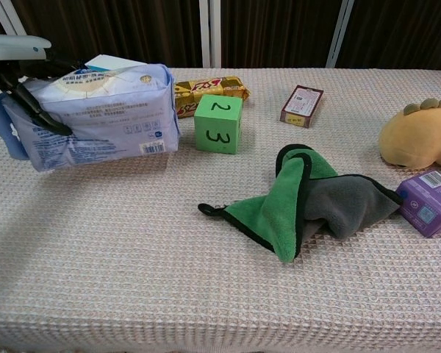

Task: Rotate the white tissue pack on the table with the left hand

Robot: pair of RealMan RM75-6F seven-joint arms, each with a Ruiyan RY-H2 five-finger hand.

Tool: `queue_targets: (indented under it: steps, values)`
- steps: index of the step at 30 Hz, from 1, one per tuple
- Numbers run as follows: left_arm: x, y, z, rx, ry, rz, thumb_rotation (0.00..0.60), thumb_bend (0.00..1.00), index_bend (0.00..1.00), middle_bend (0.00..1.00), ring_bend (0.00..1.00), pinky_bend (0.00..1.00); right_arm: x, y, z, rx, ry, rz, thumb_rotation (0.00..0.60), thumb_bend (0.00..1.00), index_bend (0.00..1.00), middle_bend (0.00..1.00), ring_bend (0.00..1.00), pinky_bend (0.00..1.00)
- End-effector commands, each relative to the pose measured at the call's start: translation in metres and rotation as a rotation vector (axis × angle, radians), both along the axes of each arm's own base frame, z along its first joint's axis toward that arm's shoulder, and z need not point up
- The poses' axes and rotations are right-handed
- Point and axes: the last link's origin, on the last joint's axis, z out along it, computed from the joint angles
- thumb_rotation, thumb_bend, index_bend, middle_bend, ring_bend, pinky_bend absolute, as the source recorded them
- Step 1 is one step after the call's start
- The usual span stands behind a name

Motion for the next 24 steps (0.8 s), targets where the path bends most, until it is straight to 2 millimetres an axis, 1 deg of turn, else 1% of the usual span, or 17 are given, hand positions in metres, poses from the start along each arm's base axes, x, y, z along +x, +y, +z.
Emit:
queue_targets:
  steps: [1, 3, 5, 8, 12, 15, 17, 20, 22, 24]
  values:
    - [0.008, -0.012, 0.021, -0.121, -0.053, 0.062, 0.600, 0.37, 0.69, 0.85, 0.66, 0.80, 0.000, 0.000, 0.001, -0.002, -0.001, 0.000, 0.600, 0.20, 0.00, 0.00, 0.00, 0.00]
    - [0.010, -0.019, 0.028, -0.218, -0.050, 0.108, 0.600, 0.37, 0.70, 0.85, 0.67, 0.80, -0.001, 0.000, 0.001, -0.002, -0.001, -0.002, 0.600, 0.20, 0.00, 0.00, 0.00, 0.00]
    - [0.009, -0.026, 0.031, -0.330, -0.010, 0.160, 0.600, 0.36, 0.70, 0.85, 0.67, 0.80, -0.002, 0.000, 0.000, -0.001, -0.001, -0.006, 0.600, 0.20, 0.00, 0.00, 0.00, 0.00]
    - [0.001, -0.029, 0.027, -0.457, 0.102, 0.203, 0.600, 0.34, 0.69, 0.85, 0.66, 0.80, -0.003, 0.000, -0.002, 0.005, -0.002, -0.010, 0.600, 0.20, 0.00, 0.00, 0.00, 0.00]
    - [-0.009, -0.023, 0.016, -0.498, 0.195, 0.188, 0.600, 0.32, 0.65, 0.81, 0.65, 0.76, -0.003, 0.001, -0.004, 0.010, -0.001, -0.008, 0.600, 0.20, 0.00, 0.00, 0.00, 0.00]
    - [-0.009, -0.020, 0.010, -0.503, 0.210, 0.173, 0.600, 0.30, 0.58, 0.73, 0.61, 0.70, -0.002, 0.001, -0.001, 0.004, 0.006, -0.007, 0.600, 0.20, 0.00, 0.00, 0.00, 0.00]
    - [-0.009, -0.018, 0.008, -0.499, 0.217, 0.160, 0.600, 0.27, 0.46, 0.59, 0.50, 0.63, -0.002, 0.001, 0.000, -0.004, 0.006, -0.008, 0.600, 0.20, 0.00, 0.00, 0.00, 0.00]
    - [-0.010, -0.012, 0.008, -0.445, 0.200, 0.133, 0.600, 0.23, 0.18, 0.27, 0.22, 0.46, -0.003, 0.000, 0.001, -0.008, 0.006, -0.008, 0.600, 0.20, 0.00, 0.00, 0.00, 0.00]
    - [-0.010, -0.010, 0.009, -0.390, 0.158, 0.117, 0.600, 0.22, 0.08, 0.11, 0.12, 0.36, -0.004, 0.000, 0.000, -0.004, 0.005, -0.008, 0.600, 0.20, 0.00, 0.00, 0.00, 0.00]
    - [-0.009, -0.009, 0.010, -0.326, 0.102, 0.099, 0.600, 0.21, 0.04, 0.03, 0.08, 0.29, -0.004, 0.000, -0.002, 0.002, 0.005, -0.009, 0.600, 0.20, 0.00, 0.00, 0.00, 0.00]
